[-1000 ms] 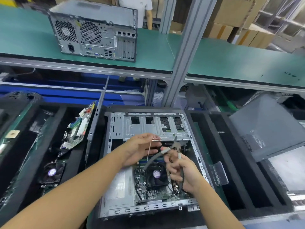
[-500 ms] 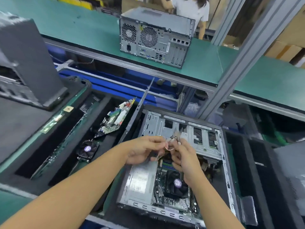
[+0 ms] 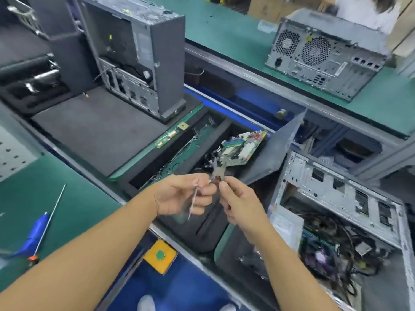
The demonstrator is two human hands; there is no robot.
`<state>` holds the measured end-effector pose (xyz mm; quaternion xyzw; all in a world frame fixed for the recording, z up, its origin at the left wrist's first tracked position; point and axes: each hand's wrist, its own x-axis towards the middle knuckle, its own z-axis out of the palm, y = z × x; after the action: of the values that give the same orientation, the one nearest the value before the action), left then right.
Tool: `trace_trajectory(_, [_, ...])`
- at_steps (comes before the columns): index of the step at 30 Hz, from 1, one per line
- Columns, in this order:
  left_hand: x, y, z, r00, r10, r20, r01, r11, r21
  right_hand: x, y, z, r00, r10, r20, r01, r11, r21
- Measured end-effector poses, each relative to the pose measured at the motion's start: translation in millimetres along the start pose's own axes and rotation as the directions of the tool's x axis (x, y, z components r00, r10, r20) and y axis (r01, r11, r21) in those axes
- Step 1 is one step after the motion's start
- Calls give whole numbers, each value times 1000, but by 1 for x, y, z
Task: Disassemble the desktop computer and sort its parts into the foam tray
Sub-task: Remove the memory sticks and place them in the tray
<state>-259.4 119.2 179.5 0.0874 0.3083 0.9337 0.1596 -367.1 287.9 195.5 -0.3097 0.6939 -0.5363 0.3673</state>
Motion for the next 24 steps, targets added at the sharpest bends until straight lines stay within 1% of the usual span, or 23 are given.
trace_trajectory(2, [-54, 0, -21, 992, -20, -121, 27, 998, 55, 12, 8, 48, 996, 48, 79, -38, 992, -119])
trace_trajectory(3, [-80, -2, -32, 978, -41, -202, 58, 995, 81, 16, 13, 71, 990, 89, 111, -72, 986, -147])
trace_trajectory(5, [-131, -10, -51, 922, -70, -380, 116, 988, 101, 24, 26, 118, 963, 223, 148, -198, 966, -168])
trace_trajectory(6, [-154, -16, -60, 878, -74, -474, 133, 987, 93, 27, 33, 139, 940, 307, 149, -278, 942, -187])
trace_trajectory(8, [-197, -30, -74, 763, -79, -641, 155, 986, 63, 32, 48, 180, 890, 428, 159, -385, 891, -241])
trace_trajectory(9, [-215, -38, -80, 703, -87, -706, 165, 985, 43, 35, 57, 198, 873, 453, 183, -398, 877, -270])
trace_trajectory(11, [-245, -55, -88, 575, -96, -812, 173, 985, 6, 39, 76, 234, 853, 460, 248, -369, 866, -336])
trace_trajectory(13, [-268, -70, -98, 405, -65, -912, 196, 980, 17, 42, 91, 266, 829, 481, 287, -372, 856, -360])
trace_trajectory(16, [-292, -85, -113, 144, 47, -988, 228, 970, 79, 48, 107, 306, 789, 523, 322, -434, 846, -309])
trace_trajectory(17, [-296, -89, -118, 74, 74, -995, 244, 966, 90, 50, 110, 315, 781, 533, 325, -449, 841, -301])
trace_trajectory(18, [-300, -91, -123, 20, 89, -996, 249, 964, 91, 52, 114, 323, 771, 546, 328, -469, 835, -287])
trace_trajectory(20, [-308, -91, -131, -48, 107, -993, 234, 968, 93, 58, 119, 338, 750, 571, 334, -515, 821, -248])
trace_trajectory(24, [-315, -85, -150, -125, 153, -980, 208, 970, 125, 70, 129, 355, 722, 606, 332, -606, 787, -120])
